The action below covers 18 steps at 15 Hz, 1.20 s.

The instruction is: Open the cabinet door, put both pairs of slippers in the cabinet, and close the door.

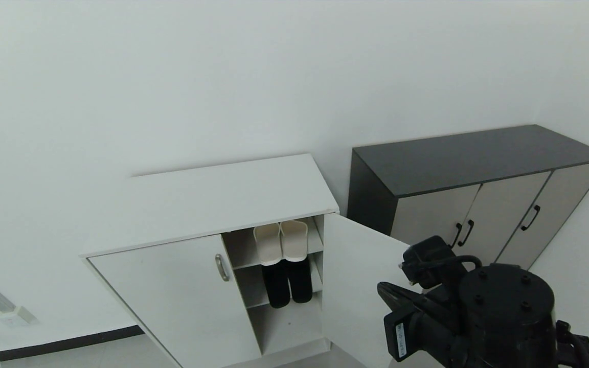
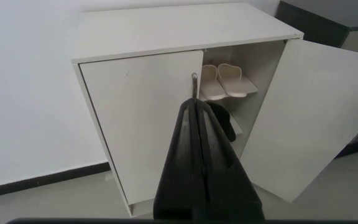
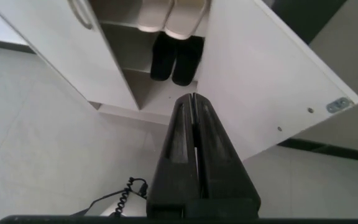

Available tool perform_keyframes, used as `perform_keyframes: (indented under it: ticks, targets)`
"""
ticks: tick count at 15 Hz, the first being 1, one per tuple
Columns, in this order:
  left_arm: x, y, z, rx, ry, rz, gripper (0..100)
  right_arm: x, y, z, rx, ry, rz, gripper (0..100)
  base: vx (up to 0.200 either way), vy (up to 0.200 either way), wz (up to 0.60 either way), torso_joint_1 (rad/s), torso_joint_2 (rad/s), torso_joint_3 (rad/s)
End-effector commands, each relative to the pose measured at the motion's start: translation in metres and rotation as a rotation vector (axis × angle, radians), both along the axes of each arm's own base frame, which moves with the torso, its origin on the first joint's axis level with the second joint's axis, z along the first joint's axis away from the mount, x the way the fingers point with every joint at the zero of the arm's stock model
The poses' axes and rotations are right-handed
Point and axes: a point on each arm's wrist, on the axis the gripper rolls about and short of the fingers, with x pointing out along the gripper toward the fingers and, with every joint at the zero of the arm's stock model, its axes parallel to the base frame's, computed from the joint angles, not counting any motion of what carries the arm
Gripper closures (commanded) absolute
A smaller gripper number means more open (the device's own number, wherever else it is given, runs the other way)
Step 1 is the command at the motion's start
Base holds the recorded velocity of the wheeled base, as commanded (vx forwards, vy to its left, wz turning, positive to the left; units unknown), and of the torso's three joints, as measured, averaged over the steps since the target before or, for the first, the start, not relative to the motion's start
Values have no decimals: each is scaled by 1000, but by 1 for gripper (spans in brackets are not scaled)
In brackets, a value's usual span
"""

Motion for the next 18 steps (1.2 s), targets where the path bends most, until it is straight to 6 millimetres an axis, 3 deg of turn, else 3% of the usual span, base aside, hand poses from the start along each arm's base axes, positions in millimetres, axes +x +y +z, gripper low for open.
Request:
perform_keyframes:
  ticks: [1,8,12,13,18]
  targets:
    - [0,0,0,-1,1,0,100,0,0,-1,-3,1,-1,100,-200,0,0,-7,7,2]
    - [0,0,0,0,1,1,100,6,-2,-1,-21,-10,-15,100,-171,0,0,-1,3,1]
    - [0,0,0,-1,1,1,100,63,-14,2,-5,-21,-187,100,0,0,0,0,0,0]
    - [0,0,0,-1,1,1,100,93,-25,10,10,-44,-235,100,0,0,0,0,0,0]
    - [0,0,0,-1,1,1,100,170,-49,26,20,-27,-311,100,0,0,0,0,0,0]
